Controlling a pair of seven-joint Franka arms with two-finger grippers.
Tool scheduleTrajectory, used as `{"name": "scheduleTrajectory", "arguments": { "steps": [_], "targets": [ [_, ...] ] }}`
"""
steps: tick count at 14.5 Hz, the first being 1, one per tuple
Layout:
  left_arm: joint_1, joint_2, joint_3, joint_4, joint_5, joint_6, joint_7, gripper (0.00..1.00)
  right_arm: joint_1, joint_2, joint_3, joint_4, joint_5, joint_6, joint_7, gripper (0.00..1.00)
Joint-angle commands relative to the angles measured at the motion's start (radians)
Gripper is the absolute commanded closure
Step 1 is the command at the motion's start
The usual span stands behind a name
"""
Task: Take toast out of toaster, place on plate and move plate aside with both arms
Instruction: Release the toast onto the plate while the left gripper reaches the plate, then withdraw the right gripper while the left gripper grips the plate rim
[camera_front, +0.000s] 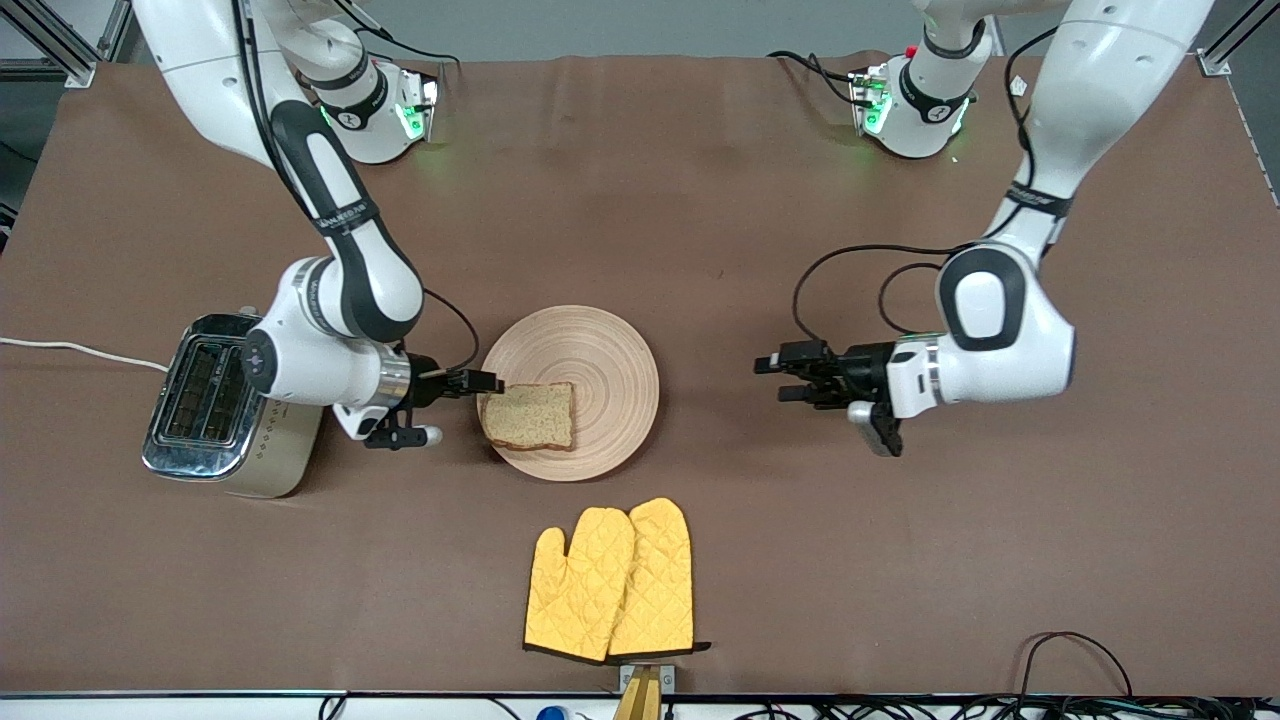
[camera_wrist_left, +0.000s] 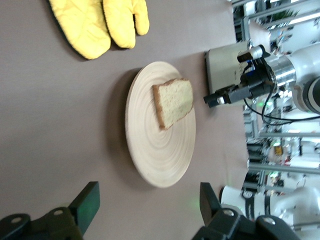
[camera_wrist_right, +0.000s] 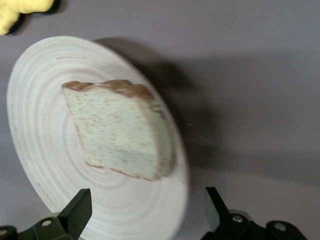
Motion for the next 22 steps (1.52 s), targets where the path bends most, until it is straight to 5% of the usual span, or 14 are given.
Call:
{"name": "scheduleTrajectory", "arguments": {
  "steps": [1, 5, 10, 17, 22],
  "targets": [
    [-0.047, 0.084, -0.006, 0.010, -0.133, 0.067, 0.115, 0.17, -0.005, -0.074, -0.077, 0.033, -0.143, -0.148, 0.054, 0.00],
    [-0.090, 0.150, -0.006, 0.010, -0.219, 0.084, 0.207, 0.22, -0.002, -0.207, -0.190, 0.093, -0.290, -0.332, 0.107, 0.00],
    [-0.146, 0.205, -0.005, 0.013, -0.316, 0.169, 0.207, 0.31, -0.011, -0.430, -0.194, 0.121, -0.573, -0.450, 0.158, 0.00],
    [-0.202, 0.281, -0.005, 0.062, -0.379, 0.229, 0.211, 0.33, -0.071, -0.486, -0.193, 0.345, -0.660, -0.668, 0.150, 0.00],
    [-0.222, 0.316, -0.005, 0.100, -0.398, 0.229, 0.211, 0.37, -0.079, -0.484, -0.194, 0.343, -0.680, -0.678, 0.149, 0.00]
  ]
}}
